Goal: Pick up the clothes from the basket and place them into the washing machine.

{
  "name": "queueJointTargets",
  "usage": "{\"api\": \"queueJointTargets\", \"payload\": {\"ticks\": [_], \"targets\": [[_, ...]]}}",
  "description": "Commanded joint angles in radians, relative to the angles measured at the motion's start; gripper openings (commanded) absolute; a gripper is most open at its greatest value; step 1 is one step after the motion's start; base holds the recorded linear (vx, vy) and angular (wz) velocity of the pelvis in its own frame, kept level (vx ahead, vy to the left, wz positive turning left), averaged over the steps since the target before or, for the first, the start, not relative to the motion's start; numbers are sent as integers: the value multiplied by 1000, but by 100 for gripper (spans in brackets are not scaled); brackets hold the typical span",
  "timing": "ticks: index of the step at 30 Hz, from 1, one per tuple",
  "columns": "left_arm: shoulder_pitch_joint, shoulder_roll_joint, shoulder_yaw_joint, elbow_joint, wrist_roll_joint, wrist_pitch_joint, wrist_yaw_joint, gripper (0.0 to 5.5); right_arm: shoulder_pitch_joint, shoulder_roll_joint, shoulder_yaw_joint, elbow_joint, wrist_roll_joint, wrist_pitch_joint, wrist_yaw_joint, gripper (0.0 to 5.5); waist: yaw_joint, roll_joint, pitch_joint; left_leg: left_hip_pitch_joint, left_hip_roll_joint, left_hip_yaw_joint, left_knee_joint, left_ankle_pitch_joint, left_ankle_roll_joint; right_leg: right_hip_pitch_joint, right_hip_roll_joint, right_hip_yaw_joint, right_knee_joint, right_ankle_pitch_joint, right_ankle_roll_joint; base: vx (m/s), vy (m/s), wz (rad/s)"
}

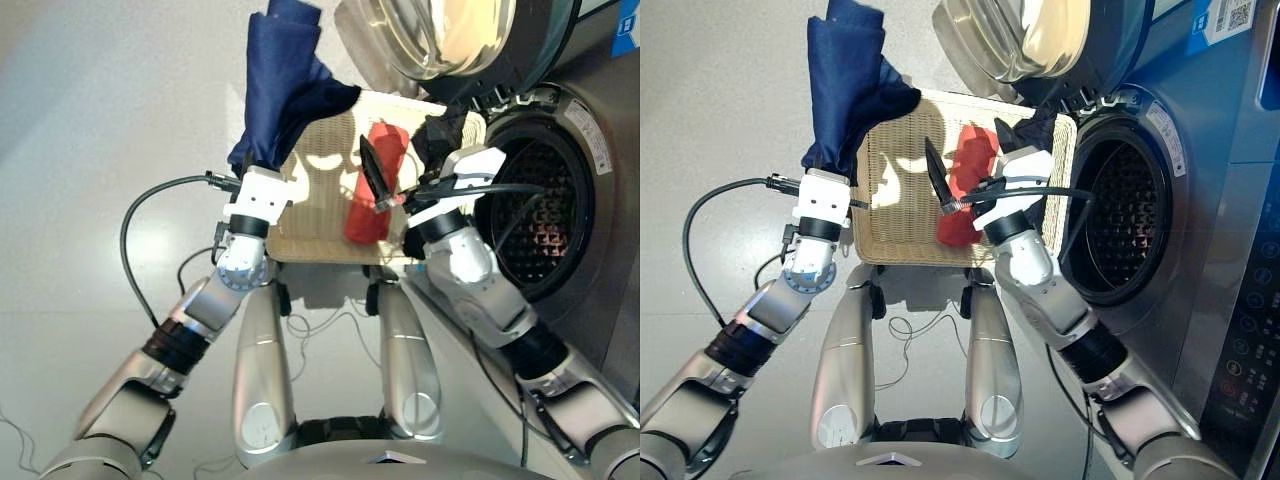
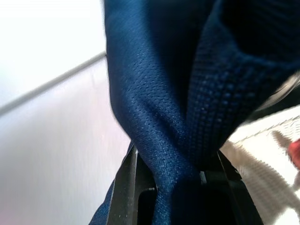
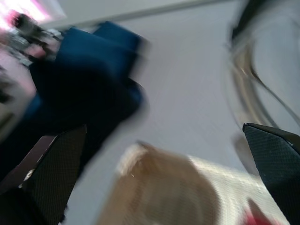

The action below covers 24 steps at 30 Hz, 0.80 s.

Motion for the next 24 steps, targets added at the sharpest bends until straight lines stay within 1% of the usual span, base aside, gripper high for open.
{"api": "queueJointTargets", "payload": {"ticks": [1,3,5,10,13,14,19,20,21,23,24], "targets": [[-44,0,-67,-140,75,-93,11,0,-117,-60,34,-119,75,-65,59,550,-8,46,-12,38,-3,13,7,-54,-32,-29,-9,34,7,-12,24,0,0,0],[-66,8,-86,-138,82,-101,10,0,-167,-84,61,-135,81,-62,81,550,-8,44,-12,39,-2,15,8,-55,-33,-28,-9,36,8,-12,25,0,0,0],[-80,9,-100,-137,84,-100,12,0,-201,-92,80,-145,101,-65,94,550,-7,45,-12,37,-2,13,12,-55,-33,-28,-10,37,8,-11,25,0,0,0],[-90,25,-110,-142,83,-111,9,0,-271,-87,124,-135,125,-58,119,550,-2,51,-12,30,-2,13,17,-53,-34,-38,-8,40,14,-10,25,0,0,0],[-93,28,-113,-152,92,-111,9,0,-285,-78,135,-108,134,-52,117,550,2,54,-12,19,-1,12,14,-43,-35,-49,-9,39,9,-2,24,0,0,0],[-91,26,-113,-159,95,-111,11,0,-281,-75,140,-96,135,-48,116,550,3,55,-12,23,-1,11,18,-50,-36,-44,-11,38,13,-9,25,0,0,0],[-104,20,-115,-178,105,-113,20,0,-268,-56,143,-46,136,-34,112,550,6,61,-12,18,-4,4,18,-46,-37,-46,-13,32,15,-10,23,0,0,0],[-107,18,-115,-178,107,-112,22,0,-261,-52,141,-37,136,-34,109,410,7,62,-12,17,-5,3,18,-46,-36,-46,-13,32,16,-10,23,0,0,0],[-113,15,-118,-178,111,-110,26,0,-253,-48,140,-28,136,-33,106,203,8,62,-12,14,-6,3,19,-46,-36,-47,-13,32,16,-9,23,0,0,0],[-123,14,-121,-177,127,-103,31,0,-238,-43,135,-8,125,-27,91,43,8,63,-12,13,-6,2,18,-46,-36,-47,-14,31,12,-9,23,0,0,0],[-128,15,-123,-178,141,-99,37,0,-230,-42,134,-2,117,-24,82,19,8,63,-12,12,-7,1,18,-46,-35,-48,-14,31,12,-9,22,0,0,0]]}}
